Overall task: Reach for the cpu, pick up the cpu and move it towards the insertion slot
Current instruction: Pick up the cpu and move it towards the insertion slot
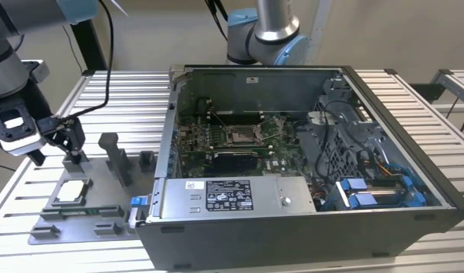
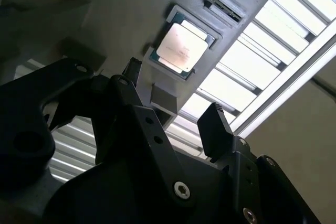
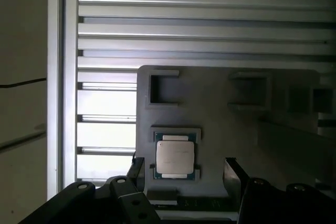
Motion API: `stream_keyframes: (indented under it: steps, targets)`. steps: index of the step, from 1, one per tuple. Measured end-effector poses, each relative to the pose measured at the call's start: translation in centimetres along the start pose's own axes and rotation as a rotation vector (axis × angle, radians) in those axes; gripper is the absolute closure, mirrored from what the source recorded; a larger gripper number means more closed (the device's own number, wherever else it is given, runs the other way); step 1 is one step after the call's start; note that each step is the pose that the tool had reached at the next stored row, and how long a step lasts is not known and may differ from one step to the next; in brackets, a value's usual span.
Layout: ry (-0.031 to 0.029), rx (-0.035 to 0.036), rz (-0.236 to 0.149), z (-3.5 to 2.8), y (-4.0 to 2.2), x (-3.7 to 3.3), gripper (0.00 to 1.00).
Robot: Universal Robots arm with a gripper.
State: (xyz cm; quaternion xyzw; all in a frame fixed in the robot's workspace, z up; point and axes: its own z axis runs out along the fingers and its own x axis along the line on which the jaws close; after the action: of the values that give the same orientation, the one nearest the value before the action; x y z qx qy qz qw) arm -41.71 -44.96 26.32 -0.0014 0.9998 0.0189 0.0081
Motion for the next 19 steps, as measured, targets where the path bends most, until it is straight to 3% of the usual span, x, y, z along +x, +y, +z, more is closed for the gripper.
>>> stream_keyframes:
  steps: [7,19]
  targets:
    - [0.0001,0.0,0.0,0.63,-0.35,0.01,0.0]
    - [0.0001,0.0001,0.0,2.55,-1.12,0.39,0.0]
